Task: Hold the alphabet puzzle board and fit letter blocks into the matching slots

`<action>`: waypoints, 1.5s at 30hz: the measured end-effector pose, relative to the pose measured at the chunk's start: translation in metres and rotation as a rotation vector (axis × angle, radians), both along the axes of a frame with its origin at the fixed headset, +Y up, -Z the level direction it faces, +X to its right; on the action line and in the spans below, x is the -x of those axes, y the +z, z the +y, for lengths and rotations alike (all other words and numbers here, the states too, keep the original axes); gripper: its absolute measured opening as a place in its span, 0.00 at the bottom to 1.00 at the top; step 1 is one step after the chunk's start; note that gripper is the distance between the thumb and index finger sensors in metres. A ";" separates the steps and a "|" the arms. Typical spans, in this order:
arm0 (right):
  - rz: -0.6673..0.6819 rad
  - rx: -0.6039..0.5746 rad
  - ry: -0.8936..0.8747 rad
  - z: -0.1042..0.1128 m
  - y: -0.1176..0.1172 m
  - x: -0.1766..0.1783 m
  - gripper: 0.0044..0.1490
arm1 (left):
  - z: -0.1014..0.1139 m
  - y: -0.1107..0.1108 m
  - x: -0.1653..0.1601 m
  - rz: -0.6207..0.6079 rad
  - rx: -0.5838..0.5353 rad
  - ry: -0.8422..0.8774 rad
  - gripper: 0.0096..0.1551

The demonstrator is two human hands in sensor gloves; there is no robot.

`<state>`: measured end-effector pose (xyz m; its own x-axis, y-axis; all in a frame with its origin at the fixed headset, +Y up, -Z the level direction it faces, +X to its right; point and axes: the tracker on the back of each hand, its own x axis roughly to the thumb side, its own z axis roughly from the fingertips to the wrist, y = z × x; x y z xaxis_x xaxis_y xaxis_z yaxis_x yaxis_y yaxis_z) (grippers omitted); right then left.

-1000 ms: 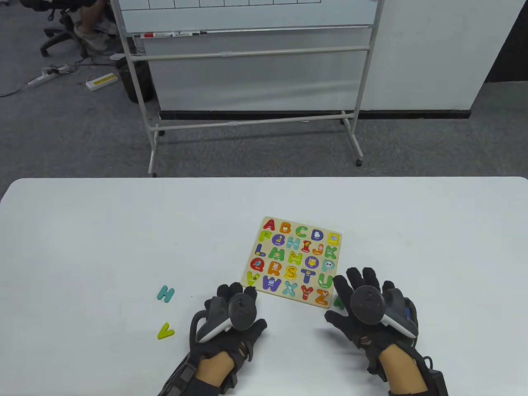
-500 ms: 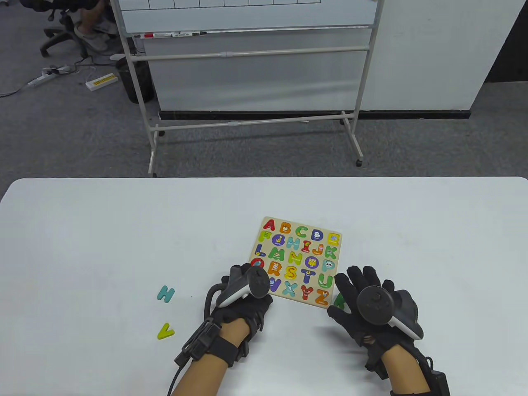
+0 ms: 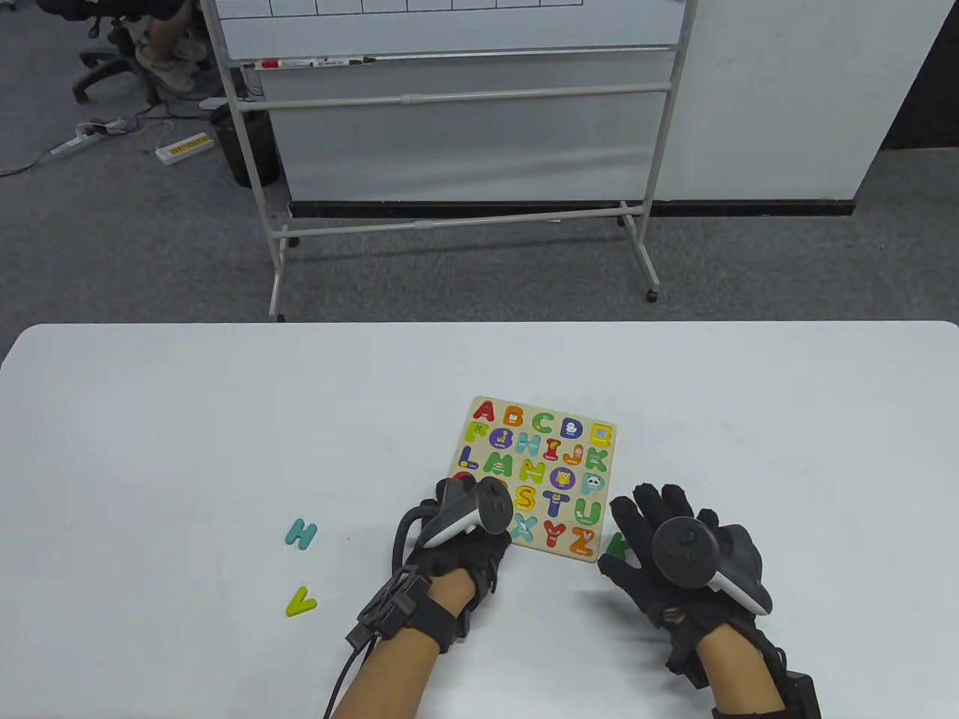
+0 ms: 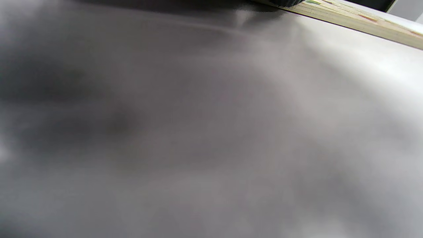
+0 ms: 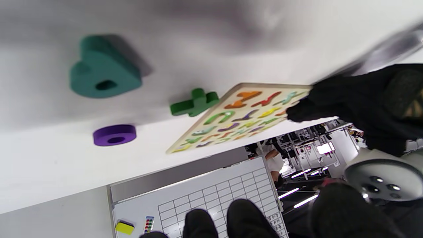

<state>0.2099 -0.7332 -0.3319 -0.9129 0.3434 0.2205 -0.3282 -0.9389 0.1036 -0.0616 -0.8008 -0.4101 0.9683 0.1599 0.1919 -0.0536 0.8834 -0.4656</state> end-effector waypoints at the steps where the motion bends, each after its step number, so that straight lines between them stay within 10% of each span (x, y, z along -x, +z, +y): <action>1: -0.002 0.002 0.000 0.000 0.000 0.000 0.54 | -0.001 0.003 0.002 0.014 0.001 0.006 0.44; 21: -0.075 -0.008 -0.056 0.005 0.000 -0.021 0.52 | 0.003 0.102 0.033 0.210 0.060 0.069 0.45; 45: -0.119 -0.008 0.409 -0.026 -0.034 0.042 0.46 | -0.001 0.104 0.030 0.166 0.062 0.041 0.46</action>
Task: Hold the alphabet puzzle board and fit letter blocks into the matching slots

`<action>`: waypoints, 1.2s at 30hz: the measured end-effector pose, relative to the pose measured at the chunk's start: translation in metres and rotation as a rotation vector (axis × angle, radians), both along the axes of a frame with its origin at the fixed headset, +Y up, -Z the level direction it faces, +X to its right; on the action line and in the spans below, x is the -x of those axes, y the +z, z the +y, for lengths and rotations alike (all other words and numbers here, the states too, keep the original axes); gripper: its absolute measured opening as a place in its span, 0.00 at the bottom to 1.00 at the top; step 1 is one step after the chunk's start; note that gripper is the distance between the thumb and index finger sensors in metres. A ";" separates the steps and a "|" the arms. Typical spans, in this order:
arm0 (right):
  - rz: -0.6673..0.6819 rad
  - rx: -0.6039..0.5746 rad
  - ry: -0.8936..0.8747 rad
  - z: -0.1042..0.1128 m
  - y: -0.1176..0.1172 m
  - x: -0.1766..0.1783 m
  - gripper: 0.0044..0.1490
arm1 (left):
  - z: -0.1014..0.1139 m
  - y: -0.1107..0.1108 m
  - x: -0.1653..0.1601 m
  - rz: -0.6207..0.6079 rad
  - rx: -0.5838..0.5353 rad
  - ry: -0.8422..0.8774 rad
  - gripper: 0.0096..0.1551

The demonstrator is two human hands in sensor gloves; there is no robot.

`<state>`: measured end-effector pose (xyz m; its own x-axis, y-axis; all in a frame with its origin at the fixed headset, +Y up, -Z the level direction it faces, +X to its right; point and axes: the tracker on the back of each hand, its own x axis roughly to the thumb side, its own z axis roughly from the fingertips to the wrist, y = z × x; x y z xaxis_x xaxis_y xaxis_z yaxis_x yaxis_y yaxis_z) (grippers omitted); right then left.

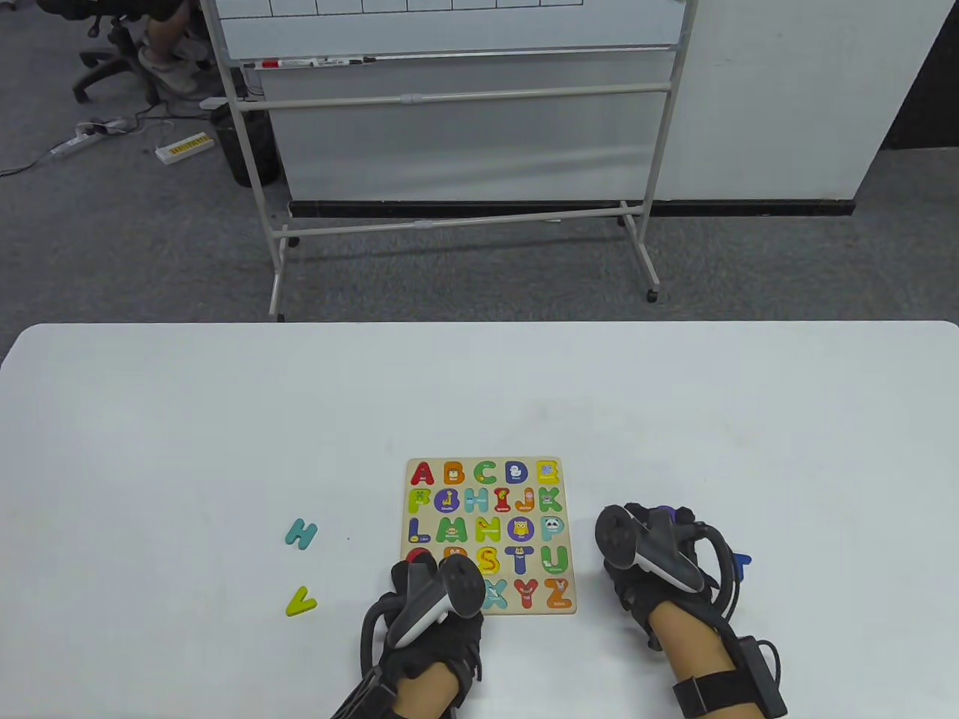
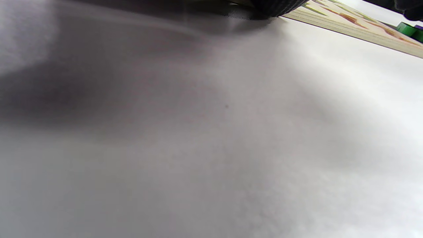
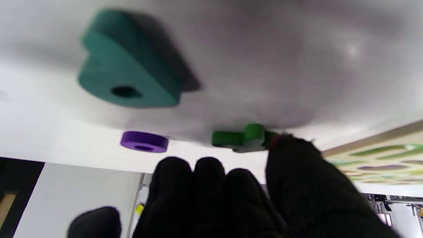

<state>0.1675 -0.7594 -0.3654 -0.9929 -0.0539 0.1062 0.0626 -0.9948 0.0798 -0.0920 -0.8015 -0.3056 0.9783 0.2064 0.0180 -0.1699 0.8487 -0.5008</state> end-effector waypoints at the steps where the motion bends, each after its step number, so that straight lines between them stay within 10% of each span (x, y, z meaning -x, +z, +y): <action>1: -0.005 0.001 -0.001 0.000 -0.001 0.001 0.46 | 0.000 0.000 0.000 0.001 0.000 0.006 0.46; 21: 0.187 -0.211 -0.059 0.020 -0.007 0.019 0.42 | -0.001 0.000 0.001 -0.020 0.004 0.003 0.46; 36: 0.281 -0.112 -0.041 0.017 -0.063 0.081 0.41 | -0.001 0.000 0.000 -0.030 0.015 -0.004 0.47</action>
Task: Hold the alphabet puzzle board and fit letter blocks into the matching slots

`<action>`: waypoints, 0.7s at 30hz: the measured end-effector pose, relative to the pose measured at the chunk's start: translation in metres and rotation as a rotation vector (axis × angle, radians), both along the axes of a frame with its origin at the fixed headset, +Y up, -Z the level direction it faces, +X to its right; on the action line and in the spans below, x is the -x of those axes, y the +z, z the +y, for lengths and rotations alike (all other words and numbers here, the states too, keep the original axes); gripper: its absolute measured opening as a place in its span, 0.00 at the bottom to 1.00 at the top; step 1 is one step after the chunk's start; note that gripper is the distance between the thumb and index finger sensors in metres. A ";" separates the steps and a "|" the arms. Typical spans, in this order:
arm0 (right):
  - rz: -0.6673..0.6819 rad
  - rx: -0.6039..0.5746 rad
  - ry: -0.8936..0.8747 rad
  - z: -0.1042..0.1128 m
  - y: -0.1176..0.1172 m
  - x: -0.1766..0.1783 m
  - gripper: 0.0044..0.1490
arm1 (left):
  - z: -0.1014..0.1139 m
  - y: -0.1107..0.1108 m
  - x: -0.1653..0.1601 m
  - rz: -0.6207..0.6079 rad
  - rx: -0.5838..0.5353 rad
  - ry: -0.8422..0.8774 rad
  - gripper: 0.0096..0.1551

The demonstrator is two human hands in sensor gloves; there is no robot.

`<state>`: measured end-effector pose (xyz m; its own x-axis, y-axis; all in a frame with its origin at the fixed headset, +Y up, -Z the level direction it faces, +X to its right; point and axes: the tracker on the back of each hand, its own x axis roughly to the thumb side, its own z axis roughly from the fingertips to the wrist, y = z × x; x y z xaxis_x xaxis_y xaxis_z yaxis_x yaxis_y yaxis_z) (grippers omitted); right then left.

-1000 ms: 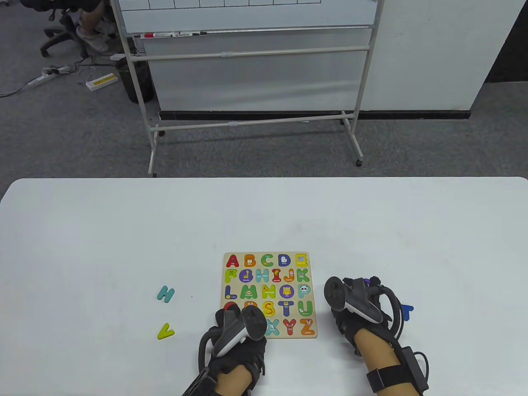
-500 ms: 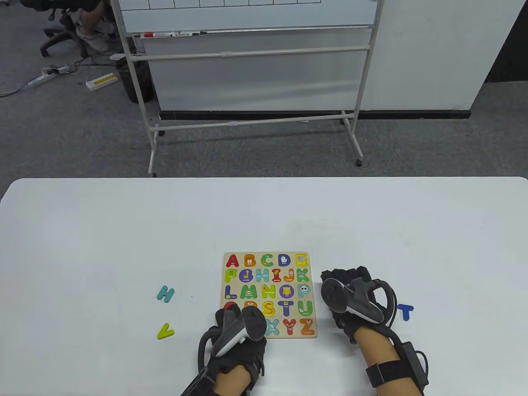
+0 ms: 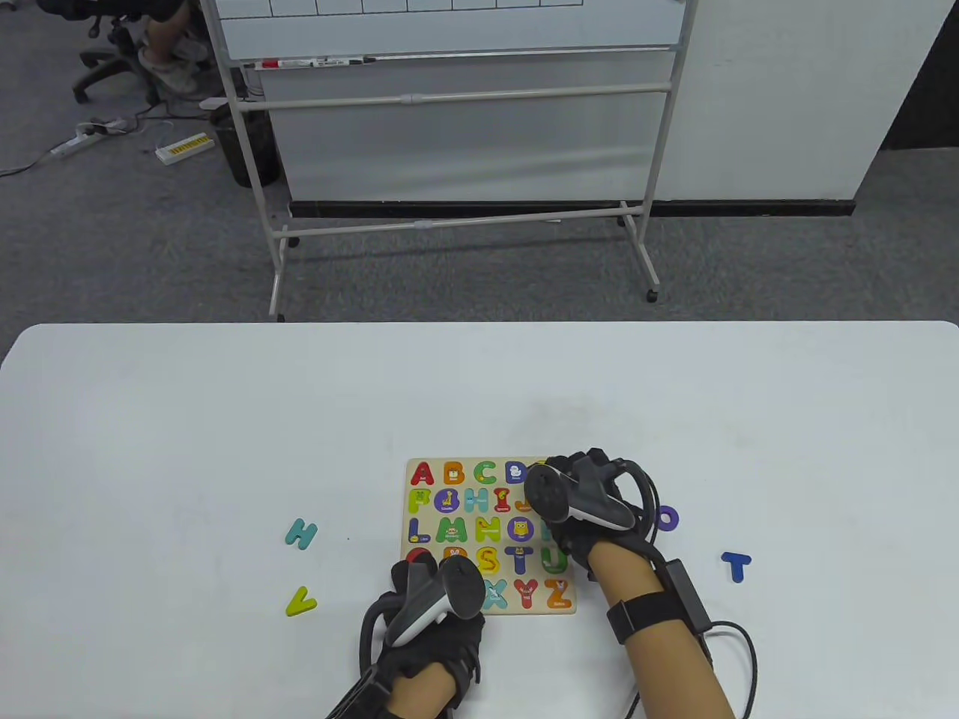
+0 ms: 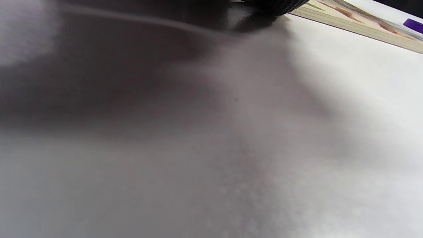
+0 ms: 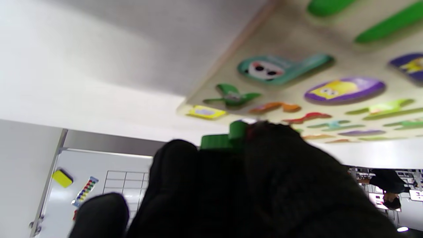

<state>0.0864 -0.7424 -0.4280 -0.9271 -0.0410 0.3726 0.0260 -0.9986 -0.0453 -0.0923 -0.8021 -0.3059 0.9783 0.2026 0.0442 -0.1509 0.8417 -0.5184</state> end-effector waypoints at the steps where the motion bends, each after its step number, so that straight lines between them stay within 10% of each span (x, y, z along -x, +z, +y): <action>1: -0.006 0.003 0.010 -0.003 -0.002 0.002 0.42 | 0.000 0.000 0.000 -0.001 0.005 0.000 0.47; 21: -0.029 -0.009 -0.034 -0.012 -0.014 -0.002 0.29 | 0.000 0.000 0.000 -0.010 0.027 0.001 0.48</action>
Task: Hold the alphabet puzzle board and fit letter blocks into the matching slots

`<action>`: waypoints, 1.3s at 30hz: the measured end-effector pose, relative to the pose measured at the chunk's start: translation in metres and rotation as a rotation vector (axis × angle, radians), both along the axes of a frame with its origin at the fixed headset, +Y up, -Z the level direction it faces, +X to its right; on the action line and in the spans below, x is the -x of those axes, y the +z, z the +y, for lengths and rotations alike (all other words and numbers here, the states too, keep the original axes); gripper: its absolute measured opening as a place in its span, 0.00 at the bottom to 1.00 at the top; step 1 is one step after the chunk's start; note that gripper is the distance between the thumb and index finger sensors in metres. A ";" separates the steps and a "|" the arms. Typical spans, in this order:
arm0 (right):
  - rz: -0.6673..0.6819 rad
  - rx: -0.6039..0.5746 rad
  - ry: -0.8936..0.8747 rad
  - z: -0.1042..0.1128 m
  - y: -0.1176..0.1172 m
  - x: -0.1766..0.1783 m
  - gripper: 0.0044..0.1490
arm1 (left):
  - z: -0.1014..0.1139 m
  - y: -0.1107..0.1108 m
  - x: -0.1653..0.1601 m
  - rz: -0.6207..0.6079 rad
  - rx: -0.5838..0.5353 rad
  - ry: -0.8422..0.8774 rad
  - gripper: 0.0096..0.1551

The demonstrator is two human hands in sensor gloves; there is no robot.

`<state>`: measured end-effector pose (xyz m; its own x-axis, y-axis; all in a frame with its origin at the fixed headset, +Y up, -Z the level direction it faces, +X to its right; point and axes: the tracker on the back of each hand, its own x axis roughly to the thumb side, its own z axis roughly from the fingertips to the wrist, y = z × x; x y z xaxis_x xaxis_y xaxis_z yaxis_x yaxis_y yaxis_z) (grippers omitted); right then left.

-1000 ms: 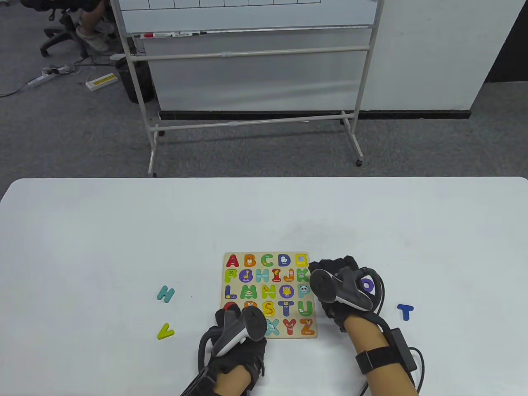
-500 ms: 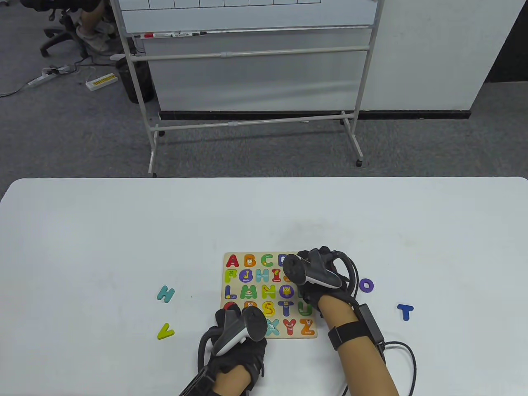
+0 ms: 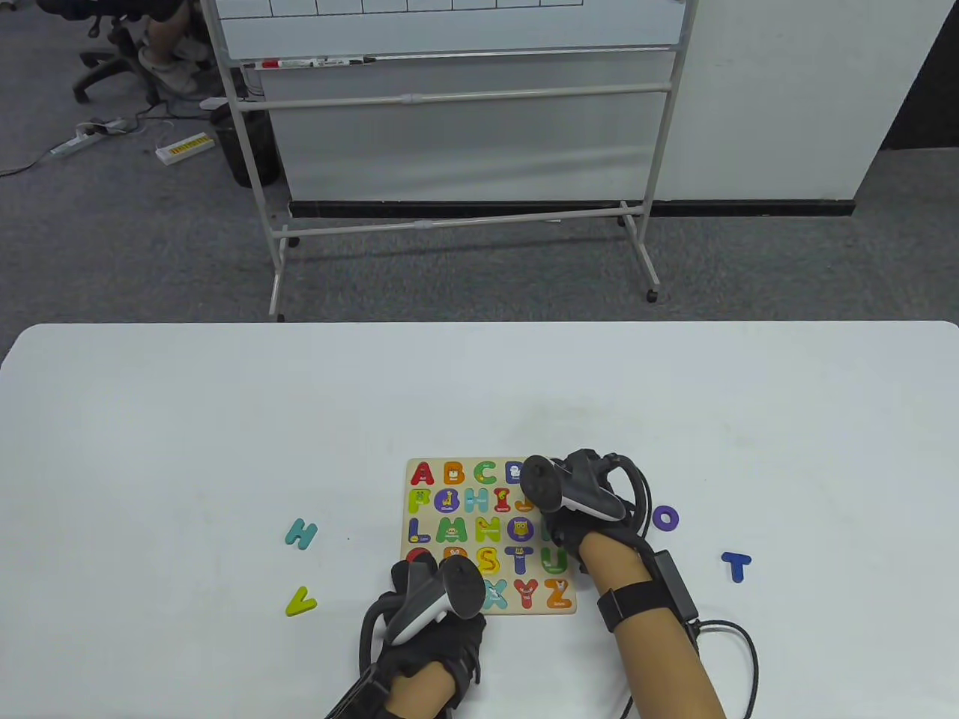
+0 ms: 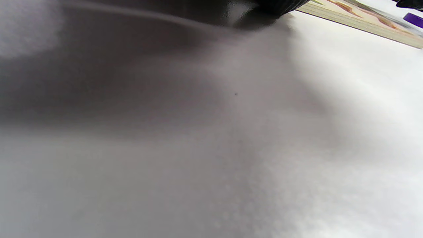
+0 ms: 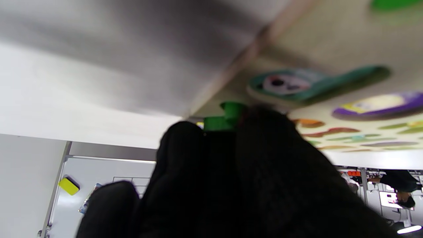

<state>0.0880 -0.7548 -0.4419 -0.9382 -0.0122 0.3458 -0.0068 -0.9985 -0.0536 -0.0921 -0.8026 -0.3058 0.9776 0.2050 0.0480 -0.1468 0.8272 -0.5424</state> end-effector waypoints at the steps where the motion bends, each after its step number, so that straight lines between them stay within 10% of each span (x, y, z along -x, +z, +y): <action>1: 0.000 0.002 -0.001 0.000 0.000 0.000 0.28 | 0.000 0.000 0.000 0.000 0.000 0.000 0.48; 20: -0.091 0.092 -0.167 0.024 0.001 -0.028 0.29 | 0.000 -0.001 0.000 0.000 0.001 0.004 0.48; 39: -0.222 0.073 -0.116 0.054 0.066 -0.111 0.35 | 0.000 0.000 0.000 0.002 -0.004 0.003 0.48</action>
<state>0.1994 -0.7011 -0.3755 -0.9849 0.1171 0.1274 -0.1173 -0.9931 0.0061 -0.0922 -0.8029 -0.3063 0.9770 0.2080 0.0473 -0.1503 0.8288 -0.5390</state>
